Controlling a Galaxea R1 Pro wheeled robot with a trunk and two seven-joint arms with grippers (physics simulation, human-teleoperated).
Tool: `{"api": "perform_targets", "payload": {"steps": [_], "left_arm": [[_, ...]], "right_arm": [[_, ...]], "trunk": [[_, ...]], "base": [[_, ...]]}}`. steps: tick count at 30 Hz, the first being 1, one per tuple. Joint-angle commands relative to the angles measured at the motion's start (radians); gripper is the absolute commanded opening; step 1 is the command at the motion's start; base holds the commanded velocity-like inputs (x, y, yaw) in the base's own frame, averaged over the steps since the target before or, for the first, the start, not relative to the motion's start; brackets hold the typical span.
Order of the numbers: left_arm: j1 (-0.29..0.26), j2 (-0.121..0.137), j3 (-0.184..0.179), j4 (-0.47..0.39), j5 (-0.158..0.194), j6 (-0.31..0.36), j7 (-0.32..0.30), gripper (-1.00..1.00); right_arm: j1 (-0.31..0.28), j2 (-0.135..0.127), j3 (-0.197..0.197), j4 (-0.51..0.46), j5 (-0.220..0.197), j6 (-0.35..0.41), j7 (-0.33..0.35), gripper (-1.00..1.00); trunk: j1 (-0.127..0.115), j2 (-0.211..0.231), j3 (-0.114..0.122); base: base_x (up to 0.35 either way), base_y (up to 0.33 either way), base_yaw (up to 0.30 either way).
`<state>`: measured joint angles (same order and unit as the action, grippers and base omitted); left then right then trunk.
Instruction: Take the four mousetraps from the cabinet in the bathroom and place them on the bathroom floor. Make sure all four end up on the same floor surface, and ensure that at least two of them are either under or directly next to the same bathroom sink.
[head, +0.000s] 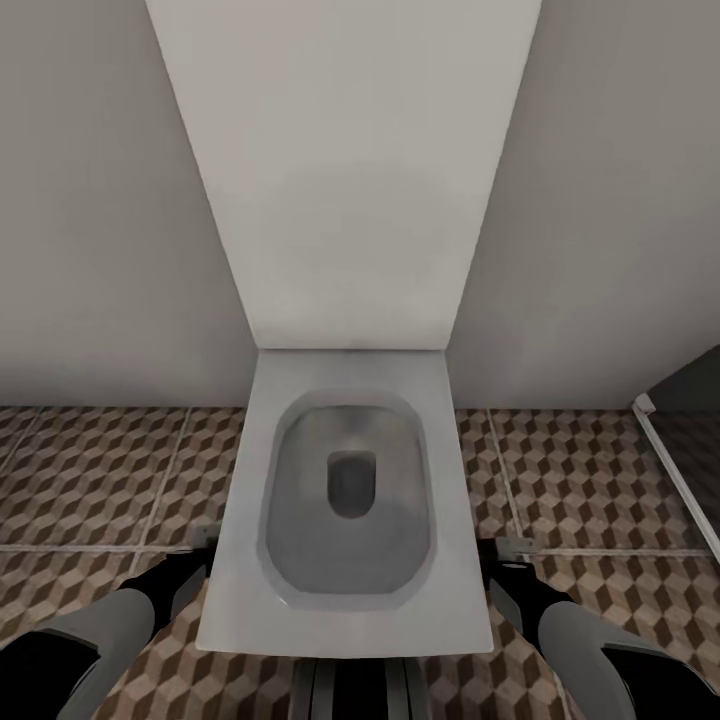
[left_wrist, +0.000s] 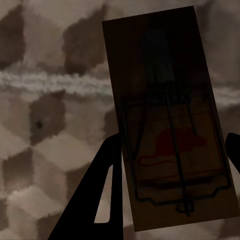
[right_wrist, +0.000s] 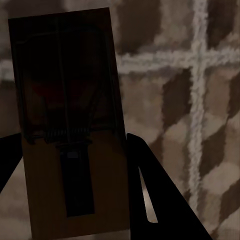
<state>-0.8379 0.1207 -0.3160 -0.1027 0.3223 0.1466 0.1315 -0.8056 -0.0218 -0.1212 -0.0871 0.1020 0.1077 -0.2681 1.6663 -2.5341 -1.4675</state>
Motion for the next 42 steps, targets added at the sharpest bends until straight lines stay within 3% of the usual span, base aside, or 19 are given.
{"api": "perform_targets", "payload": {"steps": [1, 15, 24, 31, 42], "left_arm": [[0.000, 0.001, -0.009, -0.003, 0.007, 0.007, 0.008, -1.00], [0.000, 0.027, -0.008, -0.003, 0.006, 0.007, 0.009, -1.00], [0.000, 0.040, -0.008, -0.003, 0.006, 0.007, 0.009, -1.00], [0.000, 0.043, -0.008, -0.003, 0.007, 0.007, 0.008, -1.00], [0.000, 0.043, -0.008, -0.003, 0.008, 0.007, 0.008, -1.00]], "right_arm": [[0.000, 0.000, -0.008, -0.002, 0.007, 0.006, -0.002, -1.00], [0.000, -0.002, -0.008, -0.002, 0.004, 0.006, -0.001, -1.00], [0.000, -0.037, -0.026, -0.002, 0.002, 0.006, -0.001, -1.00], [0.000, -0.046, -0.051, -0.002, 0.003, 0.006, 0.000, -1.00], [0.000, -0.047, -0.054, -0.002, 0.004, 0.006, 0.002, -1.00]], "trunk": [[0.000, 0.000, -0.001], [0.000, 0.000, -0.001], [0.000, 0.000, -0.001], [0.000, 0.000, -0.001], [0.004, -0.002, -0.035]], "base": [[0.000, 0.000, 0.000], [0.000, 0.000, 0.000], [0.000, 0.000, 0.000], [0.000, 0.000, 0.000], [0.000, 0.000, 0.000]]}}
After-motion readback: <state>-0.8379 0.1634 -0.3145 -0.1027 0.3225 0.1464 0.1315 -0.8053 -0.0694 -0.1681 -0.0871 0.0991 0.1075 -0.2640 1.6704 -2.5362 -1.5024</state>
